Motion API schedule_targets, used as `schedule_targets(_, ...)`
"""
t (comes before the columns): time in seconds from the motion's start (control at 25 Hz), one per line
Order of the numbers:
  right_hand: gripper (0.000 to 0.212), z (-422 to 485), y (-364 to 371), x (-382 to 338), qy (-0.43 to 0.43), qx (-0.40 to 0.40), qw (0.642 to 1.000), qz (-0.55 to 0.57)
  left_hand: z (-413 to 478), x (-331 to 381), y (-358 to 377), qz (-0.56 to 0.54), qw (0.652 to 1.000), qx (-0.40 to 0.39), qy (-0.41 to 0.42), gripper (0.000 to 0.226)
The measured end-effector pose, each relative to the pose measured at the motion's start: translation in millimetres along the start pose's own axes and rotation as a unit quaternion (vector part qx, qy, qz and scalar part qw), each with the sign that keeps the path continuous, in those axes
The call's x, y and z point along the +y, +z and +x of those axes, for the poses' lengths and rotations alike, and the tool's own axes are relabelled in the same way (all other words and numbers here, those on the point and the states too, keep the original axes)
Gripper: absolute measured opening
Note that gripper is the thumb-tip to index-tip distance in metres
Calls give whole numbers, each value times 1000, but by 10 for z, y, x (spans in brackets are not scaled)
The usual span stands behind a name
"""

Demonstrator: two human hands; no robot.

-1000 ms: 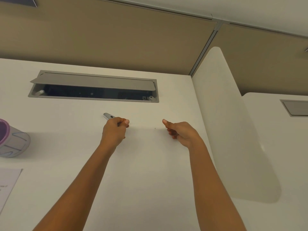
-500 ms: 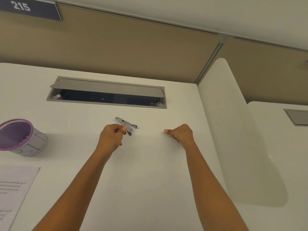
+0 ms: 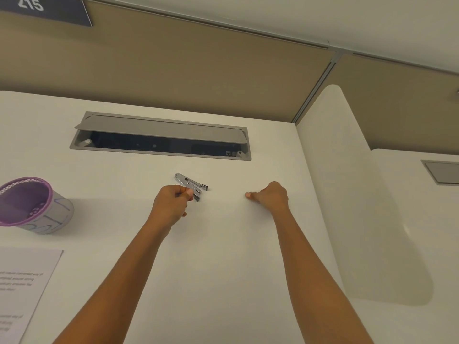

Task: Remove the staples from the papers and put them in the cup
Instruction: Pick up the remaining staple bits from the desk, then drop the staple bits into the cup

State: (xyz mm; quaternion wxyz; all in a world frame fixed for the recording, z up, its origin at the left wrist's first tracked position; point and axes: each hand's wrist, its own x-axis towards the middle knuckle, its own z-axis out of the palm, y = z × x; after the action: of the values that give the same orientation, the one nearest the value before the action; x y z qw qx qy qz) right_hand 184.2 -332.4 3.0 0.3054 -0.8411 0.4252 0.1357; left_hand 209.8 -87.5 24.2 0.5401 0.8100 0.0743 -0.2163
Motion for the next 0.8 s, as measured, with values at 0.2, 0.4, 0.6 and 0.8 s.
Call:
schedule_targets(0.2,43,-24,-181,129,39,-52,977,205,-28,47,-40,-16,1000,-7,2,17)
schedule_targets(0.4,34,-178,-298,85,36,-111,948,296,-98,90,-121,-24,1000,-16,4,19)
schedule_targets(0.6,22,-395,-280,-120,29,-154,929,336,-209,162,-336,-10,1000,-1,6,24)
schedule_targets(0.8,19,-705,-92,-531,-2,-171,932,320,-314,158,-799,6,999,46,23,26)
